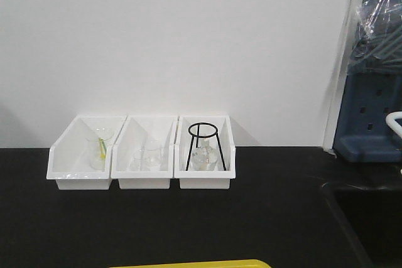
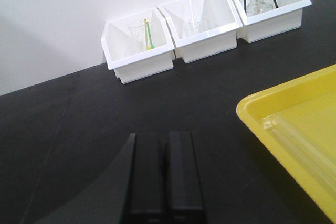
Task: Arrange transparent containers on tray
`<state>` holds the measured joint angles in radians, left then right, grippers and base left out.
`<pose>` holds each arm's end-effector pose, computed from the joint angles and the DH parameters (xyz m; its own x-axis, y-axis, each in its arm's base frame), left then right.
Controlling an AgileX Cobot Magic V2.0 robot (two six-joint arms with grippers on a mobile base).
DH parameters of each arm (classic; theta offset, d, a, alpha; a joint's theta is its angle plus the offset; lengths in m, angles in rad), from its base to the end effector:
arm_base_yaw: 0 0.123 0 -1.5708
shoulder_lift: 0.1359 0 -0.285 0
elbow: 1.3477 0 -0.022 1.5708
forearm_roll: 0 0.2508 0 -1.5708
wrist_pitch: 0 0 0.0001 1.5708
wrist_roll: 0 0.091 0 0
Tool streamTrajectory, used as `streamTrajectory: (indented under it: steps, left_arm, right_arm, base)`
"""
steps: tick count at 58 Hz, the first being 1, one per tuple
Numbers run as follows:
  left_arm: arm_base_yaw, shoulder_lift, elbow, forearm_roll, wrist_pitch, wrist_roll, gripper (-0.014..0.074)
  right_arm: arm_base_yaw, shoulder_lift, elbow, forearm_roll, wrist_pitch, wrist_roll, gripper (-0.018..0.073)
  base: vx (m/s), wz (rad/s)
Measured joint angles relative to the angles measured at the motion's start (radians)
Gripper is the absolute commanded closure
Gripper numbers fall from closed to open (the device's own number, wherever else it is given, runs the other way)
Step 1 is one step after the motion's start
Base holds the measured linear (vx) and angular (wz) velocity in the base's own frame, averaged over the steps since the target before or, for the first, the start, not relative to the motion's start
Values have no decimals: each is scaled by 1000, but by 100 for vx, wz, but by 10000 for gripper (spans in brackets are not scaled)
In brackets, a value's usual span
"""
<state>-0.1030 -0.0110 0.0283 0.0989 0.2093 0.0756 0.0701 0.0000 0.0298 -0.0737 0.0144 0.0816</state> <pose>0.0559 -0.0039 0.1853 -0.1210 0.1849 -0.9753 0.1049 0.9794 0.1726 0.0575 0.0039 0.2018 0.0424 0.0109 -0.9990 -0.0693 0.9976 0.0079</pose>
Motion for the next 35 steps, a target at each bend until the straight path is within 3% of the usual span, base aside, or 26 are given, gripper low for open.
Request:
streamTrajectory:
  steps: [35]
  left_arm:
    - [0, 0, 0, 0, 0, 0, 603]
  right_arm:
    - [-5, -11, 0, -4, 28, -13, 571]
  base:
    - [0, 0]
